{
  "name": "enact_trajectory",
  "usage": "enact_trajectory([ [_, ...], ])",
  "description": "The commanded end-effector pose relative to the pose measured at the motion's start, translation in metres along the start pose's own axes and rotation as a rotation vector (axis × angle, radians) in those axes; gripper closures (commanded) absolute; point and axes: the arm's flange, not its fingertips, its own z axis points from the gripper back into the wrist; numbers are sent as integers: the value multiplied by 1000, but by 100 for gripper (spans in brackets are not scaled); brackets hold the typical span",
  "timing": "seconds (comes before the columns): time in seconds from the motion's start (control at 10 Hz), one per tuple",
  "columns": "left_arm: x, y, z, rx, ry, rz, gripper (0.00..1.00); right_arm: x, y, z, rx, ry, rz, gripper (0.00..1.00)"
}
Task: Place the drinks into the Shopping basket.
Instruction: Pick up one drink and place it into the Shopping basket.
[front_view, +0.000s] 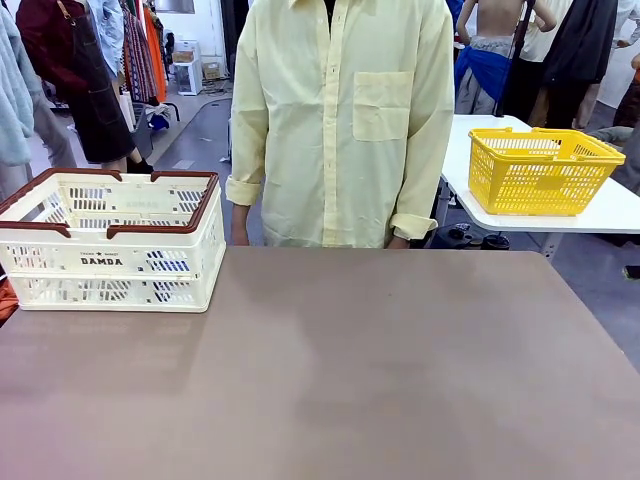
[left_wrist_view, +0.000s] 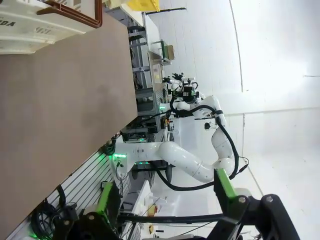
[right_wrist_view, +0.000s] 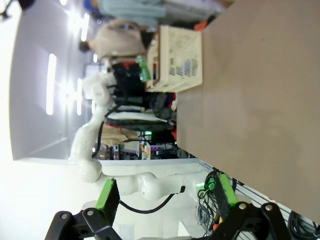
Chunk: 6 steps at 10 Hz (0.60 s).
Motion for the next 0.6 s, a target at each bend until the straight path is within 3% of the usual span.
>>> enact_trajectory([
  [0.0, -1, -4, 0, -19, -1, 8, 0, -1, 2, 1, -4, 4, 5, 0],
  [0.5, -1, -4, 0, -19, -1, 8, 0, -1, 2, 1, -4, 4, 5, 0],
])
